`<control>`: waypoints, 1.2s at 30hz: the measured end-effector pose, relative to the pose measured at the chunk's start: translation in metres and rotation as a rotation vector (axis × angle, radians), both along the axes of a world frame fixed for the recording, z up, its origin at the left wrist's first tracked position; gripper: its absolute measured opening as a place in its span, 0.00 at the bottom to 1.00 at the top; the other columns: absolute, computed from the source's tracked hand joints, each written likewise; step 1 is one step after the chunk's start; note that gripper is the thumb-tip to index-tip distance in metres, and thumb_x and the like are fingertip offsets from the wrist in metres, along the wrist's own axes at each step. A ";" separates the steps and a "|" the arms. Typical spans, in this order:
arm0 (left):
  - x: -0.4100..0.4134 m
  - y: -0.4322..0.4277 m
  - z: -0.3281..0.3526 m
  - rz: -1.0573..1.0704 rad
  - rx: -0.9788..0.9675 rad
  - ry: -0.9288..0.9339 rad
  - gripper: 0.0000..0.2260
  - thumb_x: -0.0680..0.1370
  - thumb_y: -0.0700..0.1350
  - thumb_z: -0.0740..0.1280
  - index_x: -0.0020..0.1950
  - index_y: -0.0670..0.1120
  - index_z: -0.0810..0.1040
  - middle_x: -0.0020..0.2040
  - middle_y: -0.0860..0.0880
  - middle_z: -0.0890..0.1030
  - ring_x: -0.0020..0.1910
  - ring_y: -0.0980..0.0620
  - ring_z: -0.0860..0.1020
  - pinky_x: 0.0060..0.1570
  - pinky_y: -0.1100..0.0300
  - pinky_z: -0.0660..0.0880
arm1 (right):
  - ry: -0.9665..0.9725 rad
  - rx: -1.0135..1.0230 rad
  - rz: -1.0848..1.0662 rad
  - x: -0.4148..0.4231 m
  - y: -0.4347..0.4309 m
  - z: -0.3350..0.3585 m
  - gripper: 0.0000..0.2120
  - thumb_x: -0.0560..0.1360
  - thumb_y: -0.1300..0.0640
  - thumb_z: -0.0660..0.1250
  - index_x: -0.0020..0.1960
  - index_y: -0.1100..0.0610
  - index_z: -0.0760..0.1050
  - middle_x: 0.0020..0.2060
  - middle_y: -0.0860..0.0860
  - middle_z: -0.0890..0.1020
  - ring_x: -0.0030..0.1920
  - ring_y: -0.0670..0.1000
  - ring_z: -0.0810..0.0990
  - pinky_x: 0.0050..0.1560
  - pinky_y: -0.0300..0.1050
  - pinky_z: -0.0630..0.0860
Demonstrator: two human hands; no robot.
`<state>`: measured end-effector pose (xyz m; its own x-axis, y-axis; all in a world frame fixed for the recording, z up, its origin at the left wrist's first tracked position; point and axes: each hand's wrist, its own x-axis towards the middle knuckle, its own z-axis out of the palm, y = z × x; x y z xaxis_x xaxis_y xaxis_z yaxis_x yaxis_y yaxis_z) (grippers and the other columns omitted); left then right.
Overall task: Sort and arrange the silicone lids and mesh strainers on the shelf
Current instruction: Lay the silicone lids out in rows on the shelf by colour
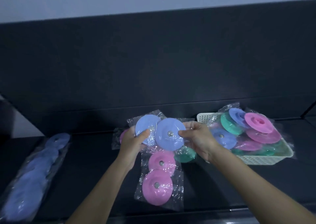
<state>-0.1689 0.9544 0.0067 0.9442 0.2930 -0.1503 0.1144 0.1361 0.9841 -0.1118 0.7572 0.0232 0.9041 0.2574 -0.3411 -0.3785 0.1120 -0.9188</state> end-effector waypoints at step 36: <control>-0.068 0.221 -0.055 0.304 0.115 0.217 0.15 0.64 0.41 0.70 0.50 0.43 0.76 0.48 0.40 0.81 0.47 0.42 0.79 0.51 0.47 0.76 | -0.364 -0.558 0.296 -0.046 0.234 -0.059 0.20 0.73 0.68 0.62 0.64 0.59 0.70 0.38 0.63 0.81 0.35 0.54 0.78 0.44 0.48 0.77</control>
